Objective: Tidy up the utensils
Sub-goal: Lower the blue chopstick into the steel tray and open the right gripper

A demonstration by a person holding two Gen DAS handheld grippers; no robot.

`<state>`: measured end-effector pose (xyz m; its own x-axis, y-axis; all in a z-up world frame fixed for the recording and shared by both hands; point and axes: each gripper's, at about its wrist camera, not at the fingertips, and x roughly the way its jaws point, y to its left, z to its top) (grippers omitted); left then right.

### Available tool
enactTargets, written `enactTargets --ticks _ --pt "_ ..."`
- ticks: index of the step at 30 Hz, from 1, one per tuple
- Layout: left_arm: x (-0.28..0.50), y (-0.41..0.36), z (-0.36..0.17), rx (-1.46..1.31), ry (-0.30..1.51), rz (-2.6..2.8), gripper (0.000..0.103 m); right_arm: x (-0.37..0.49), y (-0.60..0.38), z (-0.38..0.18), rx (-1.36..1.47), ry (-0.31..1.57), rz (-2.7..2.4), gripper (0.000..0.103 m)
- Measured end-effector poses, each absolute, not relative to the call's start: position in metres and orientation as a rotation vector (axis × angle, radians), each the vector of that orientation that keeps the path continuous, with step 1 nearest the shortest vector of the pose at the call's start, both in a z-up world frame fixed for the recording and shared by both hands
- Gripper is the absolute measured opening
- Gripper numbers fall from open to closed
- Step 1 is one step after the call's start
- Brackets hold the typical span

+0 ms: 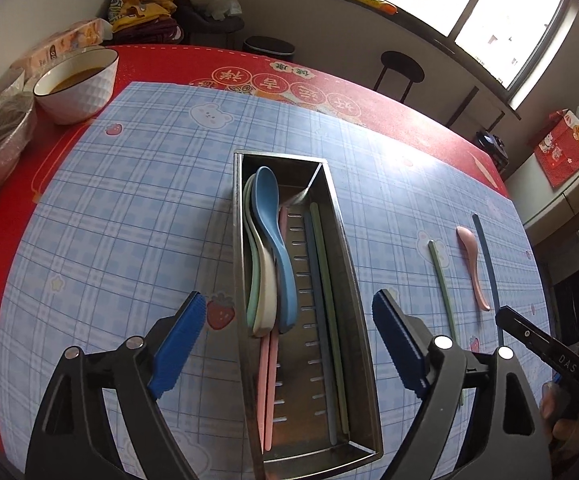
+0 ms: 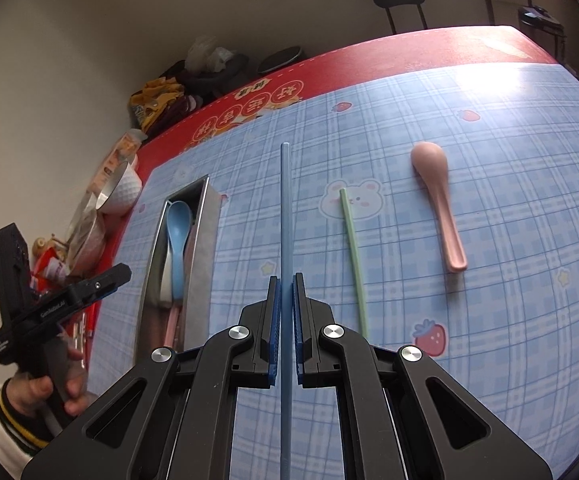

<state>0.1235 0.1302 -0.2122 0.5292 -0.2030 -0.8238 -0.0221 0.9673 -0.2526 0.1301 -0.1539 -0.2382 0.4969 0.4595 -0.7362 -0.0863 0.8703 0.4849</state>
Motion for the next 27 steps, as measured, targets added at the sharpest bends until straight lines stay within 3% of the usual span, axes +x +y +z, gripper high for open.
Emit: enactTargets --ticks 5,27 --pt "0.114 0.141 -0.206 -0.2 0.995 -0.093 0.097 0.138 -0.123 -0.239 0.393 1.018 0.383 0.006" --pt "0.106 0.181 -0.195 -0.094 0.913 -0.179 0.097 0.174 -0.019 -0.26 0.391 1.117 0.366 0.006"
